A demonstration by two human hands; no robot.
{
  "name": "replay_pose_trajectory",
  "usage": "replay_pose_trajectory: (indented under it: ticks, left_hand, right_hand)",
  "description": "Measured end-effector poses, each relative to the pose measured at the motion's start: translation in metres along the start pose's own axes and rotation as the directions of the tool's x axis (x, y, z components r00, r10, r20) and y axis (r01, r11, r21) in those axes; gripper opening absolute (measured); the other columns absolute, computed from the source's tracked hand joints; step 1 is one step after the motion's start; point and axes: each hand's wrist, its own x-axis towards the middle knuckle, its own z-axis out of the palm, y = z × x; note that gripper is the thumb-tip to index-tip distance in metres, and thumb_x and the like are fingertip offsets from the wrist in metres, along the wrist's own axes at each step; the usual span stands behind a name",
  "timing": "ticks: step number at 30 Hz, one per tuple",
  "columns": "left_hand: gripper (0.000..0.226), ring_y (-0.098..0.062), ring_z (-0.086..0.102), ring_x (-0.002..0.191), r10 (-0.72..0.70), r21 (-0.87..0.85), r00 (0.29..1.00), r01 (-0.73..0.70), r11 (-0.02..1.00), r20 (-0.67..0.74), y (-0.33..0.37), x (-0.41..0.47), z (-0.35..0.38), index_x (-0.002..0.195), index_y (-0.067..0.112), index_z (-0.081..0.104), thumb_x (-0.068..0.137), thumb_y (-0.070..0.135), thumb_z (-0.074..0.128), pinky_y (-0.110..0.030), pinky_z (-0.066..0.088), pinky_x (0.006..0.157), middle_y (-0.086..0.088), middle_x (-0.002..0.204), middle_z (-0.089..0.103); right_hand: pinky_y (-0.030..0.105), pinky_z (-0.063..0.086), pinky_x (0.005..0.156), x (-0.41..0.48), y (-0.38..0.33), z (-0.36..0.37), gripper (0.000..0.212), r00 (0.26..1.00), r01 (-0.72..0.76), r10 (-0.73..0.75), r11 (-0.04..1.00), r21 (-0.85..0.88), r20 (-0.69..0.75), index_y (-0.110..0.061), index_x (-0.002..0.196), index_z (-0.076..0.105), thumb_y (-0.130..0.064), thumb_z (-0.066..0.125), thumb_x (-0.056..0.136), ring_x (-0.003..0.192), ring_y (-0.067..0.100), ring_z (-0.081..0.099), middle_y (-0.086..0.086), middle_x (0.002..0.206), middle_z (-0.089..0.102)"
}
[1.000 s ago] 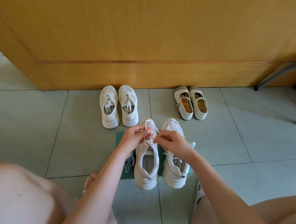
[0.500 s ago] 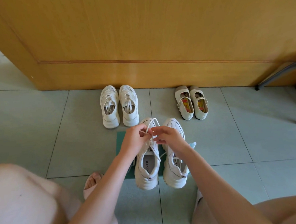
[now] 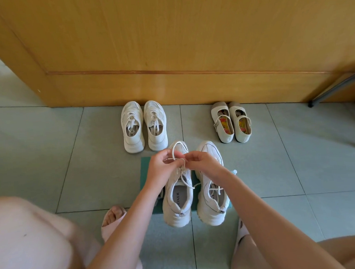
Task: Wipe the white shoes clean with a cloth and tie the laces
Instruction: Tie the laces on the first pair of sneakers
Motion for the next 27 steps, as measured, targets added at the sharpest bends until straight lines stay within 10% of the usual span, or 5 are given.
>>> replay_pose_trajectory:
  ticks: [7, 13, 27]
  left_hand:
    - [0.021, -0.013, 0.069, 0.084, -0.072, -0.134, 0.997, 0.077, 0.988, 0.036, -0.003, -0.001, -0.003, 0.095, 0.005, 0.067, 0.075, 0.001, 0.074, -0.023, 0.056, 0.077, -0.007, 0.094, 0.073]
    - [0.018, -0.005, 0.069, 0.078, -0.058, -0.118, 0.997, 0.064, 0.991, 0.047, 0.0, -0.003, 0.0, 0.09, 0.01, 0.067, 0.075, 0.0, 0.073, -0.018, 0.054, 0.073, -0.001, 0.09, 0.073]
    - [0.018, -0.012, 0.069, 0.085, -0.058, -0.15, 0.997, 0.064, 0.987, 0.044, -0.006, -0.003, -0.003, 0.093, 0.004, 0.067, 0.076, 0.001, 0.072, -0.025, 0.054, 0.079, -0.007, 0.094, 0.073]
  right_hand:
    - [0.019, 0.044, 0.063, 0.002, -0.002, -0.002, 0.012, 0.956, 0.068, -0.152, 0.947, -0.315, -0.253, -0.019, 0.097, 0.07, -0.016, 0.063, 0.087, 0.075, 0.007, 0.057, -0.004, 0.088, 0.065]
    - [0.026, 0.045, 0.073, 0.002, 0.001, -0.002, 0.011, 0.813, 0.088, -0.494, 0.627, -0.774, -0.308, -0.016, 0.095, 0.066, -0.012, 0.059, 0.088, 0.097, 0.016, 0.054, -0.003, 0.102, 0.062]
    - [0.032, 0.051, 0.071, 0.005, 0.008, -0.042, 0.05, 0.789, -0.133, -0.058, 0.955, -0.263, -0.612, -0.028, 0.087, 0.065, 0.014, 0.039, 0.076, 0.088, 0.018, 0.06, -0.003, 0.101, 0.067]
